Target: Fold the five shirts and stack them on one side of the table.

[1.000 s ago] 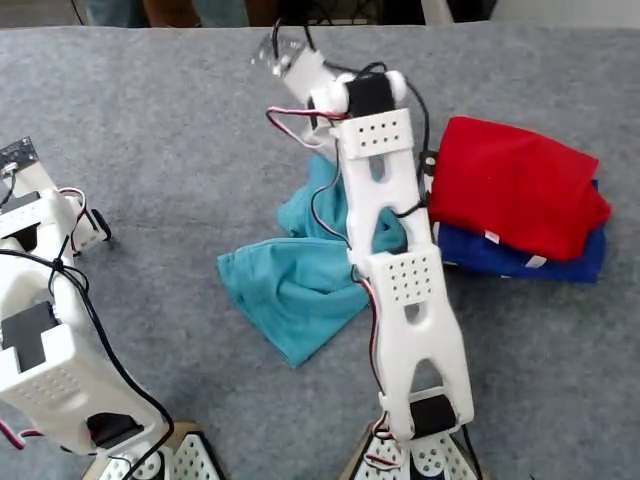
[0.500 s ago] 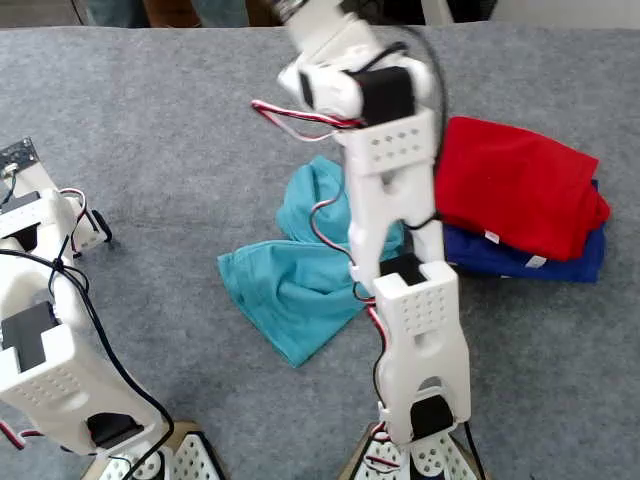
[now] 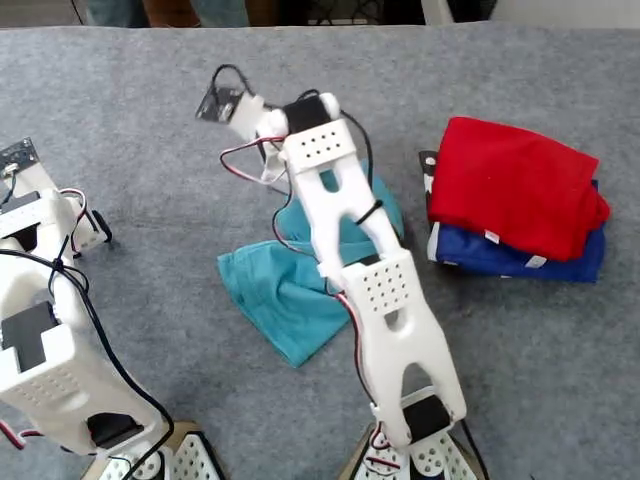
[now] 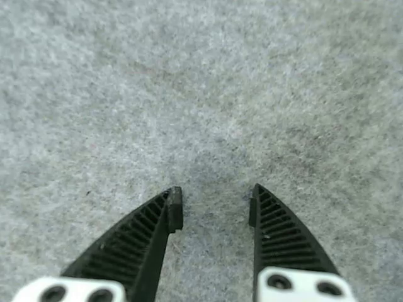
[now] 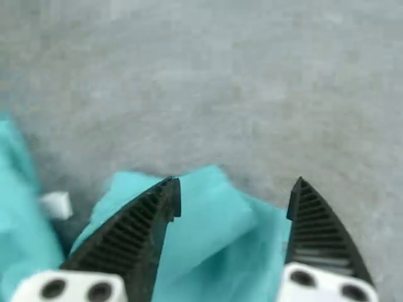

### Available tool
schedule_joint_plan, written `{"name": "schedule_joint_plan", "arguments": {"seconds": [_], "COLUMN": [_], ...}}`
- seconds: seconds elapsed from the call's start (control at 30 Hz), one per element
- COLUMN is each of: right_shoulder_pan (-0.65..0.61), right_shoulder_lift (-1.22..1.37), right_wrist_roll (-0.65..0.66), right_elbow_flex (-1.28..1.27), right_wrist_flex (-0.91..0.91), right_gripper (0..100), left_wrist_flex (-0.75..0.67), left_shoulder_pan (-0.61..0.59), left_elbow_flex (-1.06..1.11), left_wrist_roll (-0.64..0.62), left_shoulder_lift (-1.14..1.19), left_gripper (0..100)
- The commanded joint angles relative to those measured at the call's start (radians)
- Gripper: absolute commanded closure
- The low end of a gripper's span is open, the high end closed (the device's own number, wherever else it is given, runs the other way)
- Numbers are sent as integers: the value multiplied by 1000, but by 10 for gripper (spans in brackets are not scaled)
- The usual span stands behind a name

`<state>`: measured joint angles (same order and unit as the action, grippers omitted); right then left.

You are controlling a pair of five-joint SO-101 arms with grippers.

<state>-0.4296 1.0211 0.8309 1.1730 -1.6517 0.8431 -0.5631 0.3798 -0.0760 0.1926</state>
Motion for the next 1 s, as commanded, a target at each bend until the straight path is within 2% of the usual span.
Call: {"name": "schedule_joint_plan", "arguments": {"seconds": [0.0, 0.17, 0.37, 0.53, 0.6, 0.9, 0.97], "right_shoulder_pan": [-20, -9, 43, 74, 84, 83, 83], "right_shoulder_lift": [-7, 56, 119, 125, 128, 124, 124], "right_wrist_roll": [84, 175, 183, 184, 181, 178, 129], "right_elbow_flex": [4, 8, 8, 42, 91, 292, 381], "right_wrist_flex": [-64, -52, 54, 63, 55, 64, 101], "right_gripper": [744, 782, 804, 988, 956, 983, 984], "left_wrist_flex": [-3, -3, -3, -25, -25, -28, -29], "left_shoulder_pan": [-5, -5, -5, -4, -4, -4, -4], "left_elbow_flex": [-41, -41, -41, -41, -41, -41, -41], "left_wrist_roll": [-8, -6, -5, -5, -5, -3, -3], "left_shoulder_lift": [-15, -15, -14, -11, -11, -11, -11], "left_gripper": [809, 809, 809, 809, 809, 809, 809]}}
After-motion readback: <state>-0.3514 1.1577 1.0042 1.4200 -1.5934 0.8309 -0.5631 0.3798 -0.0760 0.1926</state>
